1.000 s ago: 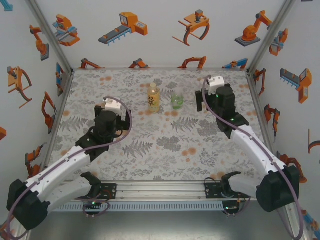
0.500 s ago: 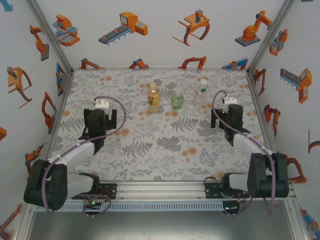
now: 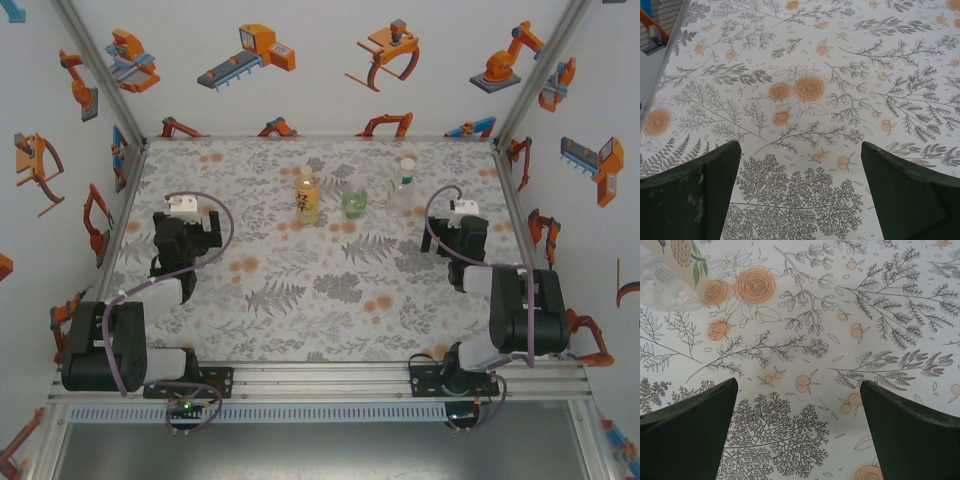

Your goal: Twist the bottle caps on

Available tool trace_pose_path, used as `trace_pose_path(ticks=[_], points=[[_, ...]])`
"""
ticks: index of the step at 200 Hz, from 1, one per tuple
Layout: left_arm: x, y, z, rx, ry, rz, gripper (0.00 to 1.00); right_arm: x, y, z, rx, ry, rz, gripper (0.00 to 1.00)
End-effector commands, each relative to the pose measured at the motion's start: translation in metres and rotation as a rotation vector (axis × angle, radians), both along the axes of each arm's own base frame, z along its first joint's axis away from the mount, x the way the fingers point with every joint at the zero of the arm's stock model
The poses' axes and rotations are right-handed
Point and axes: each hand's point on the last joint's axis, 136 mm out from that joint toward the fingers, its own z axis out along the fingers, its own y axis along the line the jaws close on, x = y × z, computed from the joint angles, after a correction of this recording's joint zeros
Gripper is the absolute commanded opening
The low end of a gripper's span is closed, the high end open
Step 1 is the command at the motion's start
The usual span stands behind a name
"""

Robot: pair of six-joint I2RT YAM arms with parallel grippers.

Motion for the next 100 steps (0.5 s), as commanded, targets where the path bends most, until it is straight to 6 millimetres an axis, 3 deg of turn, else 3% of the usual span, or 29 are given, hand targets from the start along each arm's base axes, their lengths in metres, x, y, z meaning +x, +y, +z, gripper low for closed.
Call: trace_pose_path(ticks=[1,15,35,69,100], points=[[0.012,-0.016,0.010,-0.029,0.019,-0.093,0.97,0.003,0.000,0.011,0.024,-0.106,0.000,0.99],[0.010,-0.021,0.008,-0.025,0.027,-0.127,0.97,0.002,0.000,0.010,0.024,-0.105,0.002,0.99],[0.009,-0.006,0.007,-0.026,0.031,-0.033,0.97,0.002,0.000,0.011,0.023,-0.107,0.001,0.99],[-0.008,-0.006,-0.013,-0.048,0.050,-0.018,0.97,0.002,0.001,0.011,0.023,-0.108,0.002,0.99],[-0.004,-0.003,-0.027,-0.035,0.050,-0.001,0.97,0.002,0.000,0.011,0.023,-0.106,0.000,0.99]])
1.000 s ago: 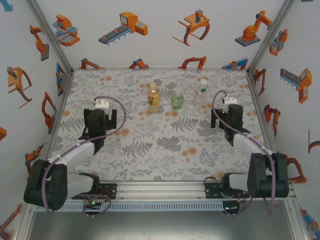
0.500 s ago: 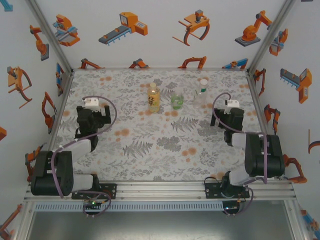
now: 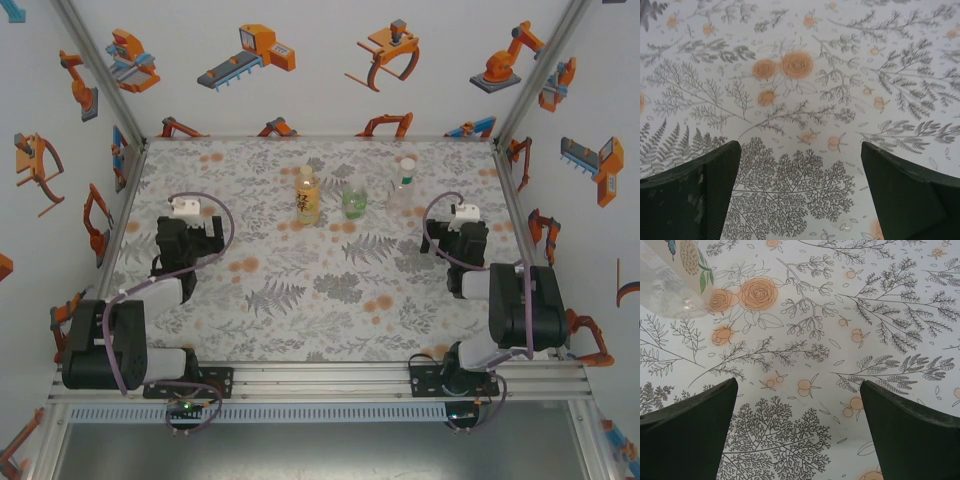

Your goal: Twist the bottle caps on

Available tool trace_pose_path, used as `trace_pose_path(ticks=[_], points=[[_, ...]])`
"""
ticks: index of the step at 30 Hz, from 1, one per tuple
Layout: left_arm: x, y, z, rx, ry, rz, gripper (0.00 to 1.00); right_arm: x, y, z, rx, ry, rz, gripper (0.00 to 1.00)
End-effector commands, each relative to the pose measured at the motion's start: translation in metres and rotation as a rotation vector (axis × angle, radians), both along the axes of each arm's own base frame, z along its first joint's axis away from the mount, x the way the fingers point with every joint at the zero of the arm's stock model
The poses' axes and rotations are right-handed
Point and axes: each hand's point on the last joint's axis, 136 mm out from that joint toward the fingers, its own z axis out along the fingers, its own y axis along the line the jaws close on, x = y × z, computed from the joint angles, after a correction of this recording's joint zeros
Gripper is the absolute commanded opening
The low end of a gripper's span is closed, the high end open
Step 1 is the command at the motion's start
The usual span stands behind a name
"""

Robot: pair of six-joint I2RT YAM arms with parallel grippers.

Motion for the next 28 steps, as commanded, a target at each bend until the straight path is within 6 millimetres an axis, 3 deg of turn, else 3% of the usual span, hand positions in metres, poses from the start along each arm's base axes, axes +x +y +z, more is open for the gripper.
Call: trace_pose_path(ticks=[1,4,9,13,16,28], points=[[0.005,0.002,-0.002,-0.014,-0.041,0.018,0.97,0.003,0.000,0.008,0.014,-0.039,0.000,0.99],[0.015,0.001,-0.013,-0.025,-0.024,0.008,0.97,0.004,-0.001,0.009,0.015,-0.041,-0.001,0.99],[0.014,0.002,-0.026,-0.053,-0.034,-0.010,0.97,0.004,-0.001,0.009,0.015,-0.040,-0.001,0.99],[0.015,0.003,-0.027,-0.053,-0.025,-0.007,0.97,0.004,-0.002,0.009,0.014,-0.040,-0.006,0.99],[0.018,0.017,-0.029,-0.059,0.001,0.079,0.97,0.004,-0.002,0.009,0.013,-0.041,-0.006,0.99],[0.019,0.018,-0.029,-0.068,0.003,0.077,0.97,0.002,0.001,0.009,0.013,-0.043,0.008,0.99]])
